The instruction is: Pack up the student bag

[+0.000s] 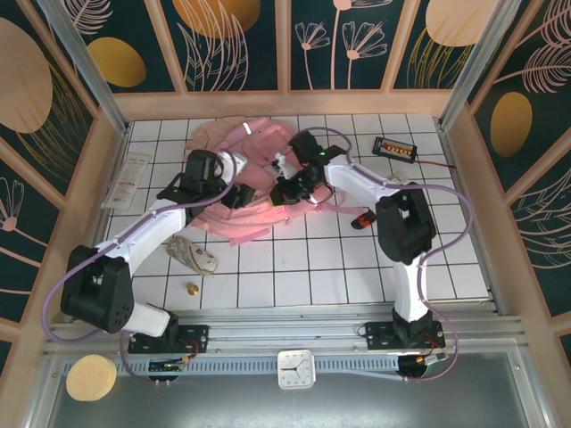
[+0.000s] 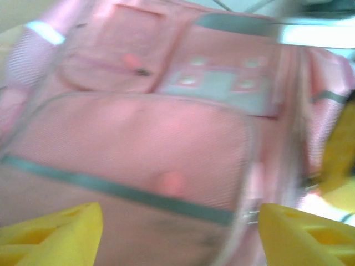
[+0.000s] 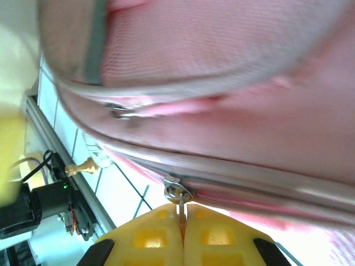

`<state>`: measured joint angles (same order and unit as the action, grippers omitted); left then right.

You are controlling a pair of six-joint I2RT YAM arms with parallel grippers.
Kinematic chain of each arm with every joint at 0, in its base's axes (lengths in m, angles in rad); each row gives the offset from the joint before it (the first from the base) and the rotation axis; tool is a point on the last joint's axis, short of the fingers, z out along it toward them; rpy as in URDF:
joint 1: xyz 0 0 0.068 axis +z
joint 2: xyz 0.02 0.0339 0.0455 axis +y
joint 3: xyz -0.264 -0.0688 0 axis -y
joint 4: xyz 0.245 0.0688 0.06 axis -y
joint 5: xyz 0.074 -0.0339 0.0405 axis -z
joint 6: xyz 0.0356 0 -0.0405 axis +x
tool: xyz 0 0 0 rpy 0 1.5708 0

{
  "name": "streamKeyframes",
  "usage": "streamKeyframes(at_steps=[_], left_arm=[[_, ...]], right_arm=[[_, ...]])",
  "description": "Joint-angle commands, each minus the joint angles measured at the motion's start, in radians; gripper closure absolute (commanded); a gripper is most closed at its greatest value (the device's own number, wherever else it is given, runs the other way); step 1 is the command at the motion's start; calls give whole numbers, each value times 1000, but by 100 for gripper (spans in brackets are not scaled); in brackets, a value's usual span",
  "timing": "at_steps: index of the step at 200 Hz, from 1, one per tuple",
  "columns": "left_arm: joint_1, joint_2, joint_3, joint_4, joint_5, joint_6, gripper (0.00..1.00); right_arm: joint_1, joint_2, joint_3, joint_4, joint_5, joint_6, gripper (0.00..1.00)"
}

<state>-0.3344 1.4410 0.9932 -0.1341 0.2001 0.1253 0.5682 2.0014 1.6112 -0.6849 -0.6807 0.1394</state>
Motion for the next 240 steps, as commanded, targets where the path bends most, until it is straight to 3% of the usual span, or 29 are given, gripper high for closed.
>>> streamKeyframes(at_steps=[1,24,70,110,168,203,240], left_arm=[[116,13,50,-40,-8,-235,25],[156,164,202,-169,119,-424,28],[158,365,360,-292,232,-675,30],[189,453,439,-439,152,-662,31],[214,440,462,-466,75,-648,29],[215,454,452,-455,93,-656,29],[215,488,453,-409,150,-688,39]], right_arm=[[-76,-111,-63,-8,21,-7,100],[-79,-117,-71,-6,14,-14,100],[-53,-93,-43,8,3,-4,100],[-57,-107,-52,7,3,-19,100],[-66,-116,-70,14,-3,-22,100],[-67,-106,-60,15,-10,-22,100],[-66,-105,-53,9,-10,-30,100]])
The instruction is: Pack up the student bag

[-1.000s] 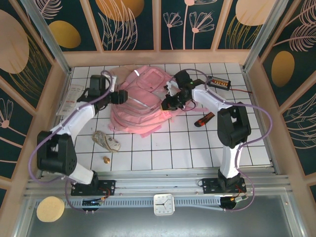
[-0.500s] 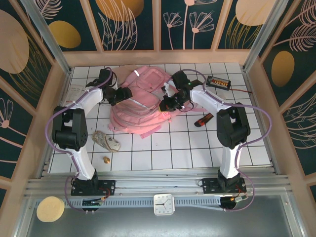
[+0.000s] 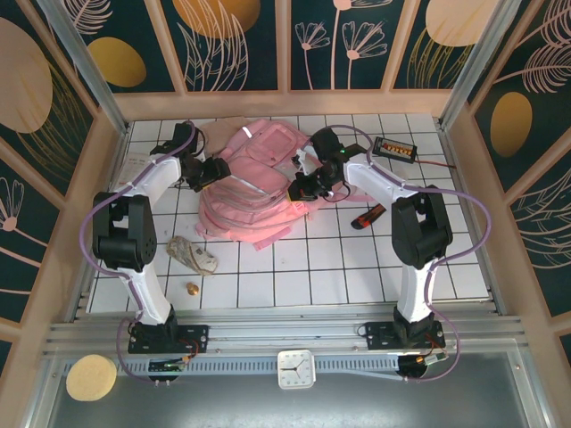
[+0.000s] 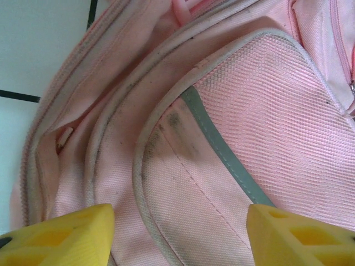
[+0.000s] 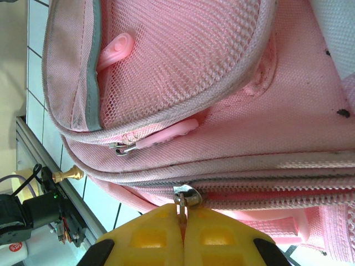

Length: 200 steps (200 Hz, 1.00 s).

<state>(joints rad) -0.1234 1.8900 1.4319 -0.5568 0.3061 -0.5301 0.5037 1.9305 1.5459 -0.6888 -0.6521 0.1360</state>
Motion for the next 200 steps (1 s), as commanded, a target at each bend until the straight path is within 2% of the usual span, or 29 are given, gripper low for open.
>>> streamKeyframes(at_steps=[1,25,42,70,81,102,135,184,200], left_arm=[[4,41,15,14,45,-35,39],[4,73,36,13,61,-34,40],[4,84,28,22,80,-40,44],[4,89,-18,90,141,-84,77],[4,89,-34,117,164,-109,100],[4,53,-80,197,187,-174,100],[1,-67,-227,412,186,-373,100],[-20,-157,-403,731,201,-669,100],[-19,-170,-414,760,195,-697,100]], right_arm=[[-2,-34,13,13,-39,-27,100],[-3,-33,11,15,-41,-28,100],[-2,-30,11,18,-43,-27,100],[-2,-18,19,14,-41,-33,100],[-1,-8,28,2,-32,-41,100],[13,9,53,-43,13,-63,100],[38,-5,40,-71,55,-37,100],[173,30,33,-99,124,8,100],[198,50,51,-106,163,-10,100]])
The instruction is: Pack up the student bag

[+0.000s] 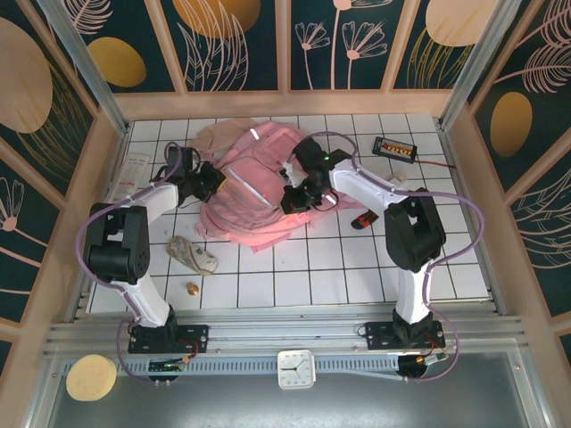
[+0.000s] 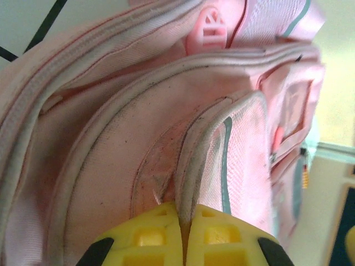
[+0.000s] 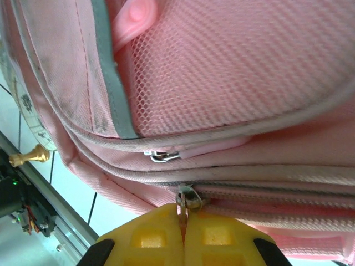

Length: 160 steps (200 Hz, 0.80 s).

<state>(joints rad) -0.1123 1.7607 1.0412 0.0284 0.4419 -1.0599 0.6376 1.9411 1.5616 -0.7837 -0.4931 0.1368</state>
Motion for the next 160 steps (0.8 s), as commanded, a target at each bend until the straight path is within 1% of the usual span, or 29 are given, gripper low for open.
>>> streamKeyframes(at_steps=[1,13,37,53,61,71,80,95,101,105,116,139,146,160], left_arm=[[-30,-41,-23,174,56,-165,100],[-30,-38,1,157,51,-160,100],[-32,-33,9,185,65,-186,100],[-32,-37,27,140,51,-148,100],[-29,-42,32,108,35,-125,100],[-19,-85,18,80,3,-105,100],[-3,-118,-22,93,-18,-119,100],[24,-171,-109,147,-34,-177,100],[29,-189,-138,172,-42,-203,100],[30,-201,-155,192,-48,-218,100],[23,-214,-186,228,-60,-261,100],[2,-225,-210,276,-93,-308,100],[1,-227,-219,291,-101,-325,100],[-1,-240,-239,321,-125,-359,100]], right_arm=[[65,40,37,-12,7,-12,100],[85,53,54,-14,15,-22,100],[126,93,83,14,-10,0,100],[136,105,83,53,-27,31,100],[126,88,74,72,-9,50,100],[92,56,52,94,16,78,100],[42,22,23,113,27,106,100],[-65,-37,-20,149,42,142,100],[-84,-52,-24,159,39,151,100],[-124,-59,-20,165,30,151,100],[-149,-58,3,162,6,122,100],[-110,-18,25,139,-88,52,100],[-96,-12,12,141,-95,40,100],[-36,15,2,131,-111,9,100]])
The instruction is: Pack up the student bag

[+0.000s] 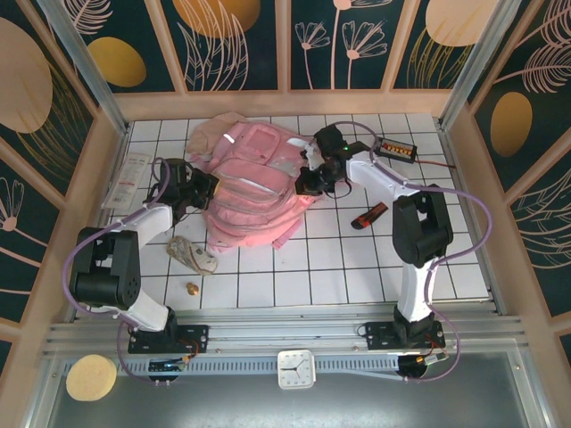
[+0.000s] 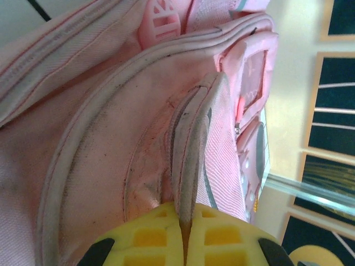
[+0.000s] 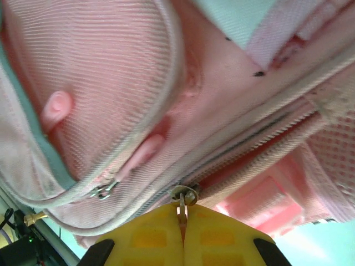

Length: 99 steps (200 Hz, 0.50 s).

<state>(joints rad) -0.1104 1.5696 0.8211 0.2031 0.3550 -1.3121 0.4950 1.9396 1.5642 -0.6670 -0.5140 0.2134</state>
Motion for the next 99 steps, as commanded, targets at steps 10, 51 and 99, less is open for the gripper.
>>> streamKeyframes(at_steps=[10,51,99], left_arm=[[-4,-43,-15,147,-31,-113,100],[-53,-47,-30,180,-54,-166,100],[-60,-38,-18,154,-45,-138,100]], right_arm=[[133,43,9,-10,-92,-96,100],[187,139,113,-108,-29,-192,100],[163,112,39,-73,-23,-174,71]])
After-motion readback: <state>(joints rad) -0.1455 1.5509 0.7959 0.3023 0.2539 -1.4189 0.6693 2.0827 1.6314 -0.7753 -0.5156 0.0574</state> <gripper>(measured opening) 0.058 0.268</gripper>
